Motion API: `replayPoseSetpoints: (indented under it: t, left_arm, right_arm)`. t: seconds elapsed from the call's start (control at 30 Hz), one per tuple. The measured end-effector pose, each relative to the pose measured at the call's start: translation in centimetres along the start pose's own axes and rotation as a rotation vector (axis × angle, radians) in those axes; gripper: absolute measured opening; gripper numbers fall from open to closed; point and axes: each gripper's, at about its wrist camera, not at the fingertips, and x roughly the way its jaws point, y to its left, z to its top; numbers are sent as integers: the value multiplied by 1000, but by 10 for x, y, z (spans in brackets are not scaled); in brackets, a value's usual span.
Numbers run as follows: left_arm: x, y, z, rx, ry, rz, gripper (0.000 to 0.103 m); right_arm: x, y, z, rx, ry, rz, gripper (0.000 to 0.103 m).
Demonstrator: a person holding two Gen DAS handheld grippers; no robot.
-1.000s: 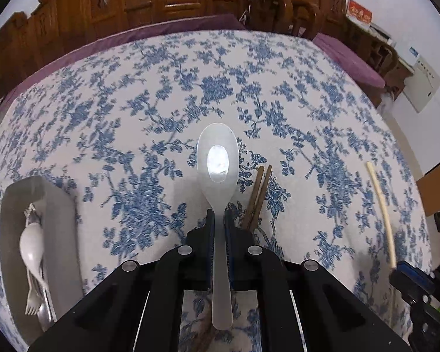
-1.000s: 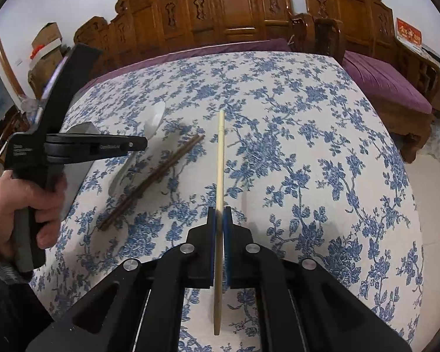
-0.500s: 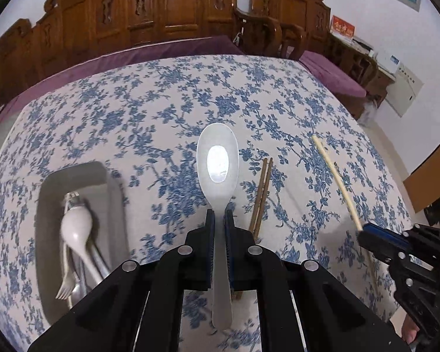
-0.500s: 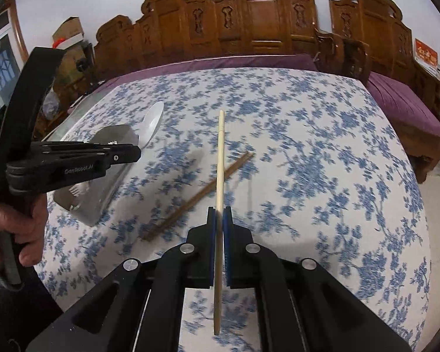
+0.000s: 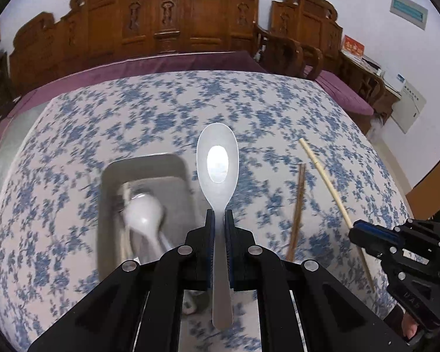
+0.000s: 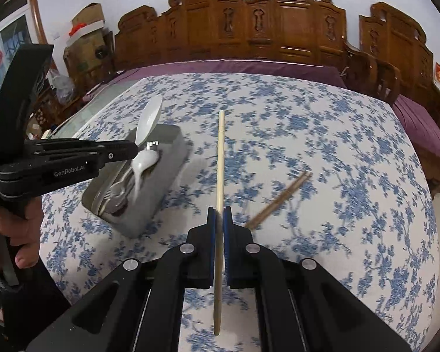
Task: Organize utensils
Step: 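Drop the white plastic spoon into the tray with the left tool while the right tool carries the bamboo chopstick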
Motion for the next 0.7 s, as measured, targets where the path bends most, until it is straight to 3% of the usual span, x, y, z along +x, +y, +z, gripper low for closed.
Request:
replayPoseSetpoints:
  t: [0.23,0.7]
  left_arm:
    - [-12,37,-9,-29,45,4,6]
    - [-5,59,-12,-5,89,9,6]
  right_arm:
    - [1,31,19,-11,22,16,6]
    - [10,65,53,-60,50,53,6]
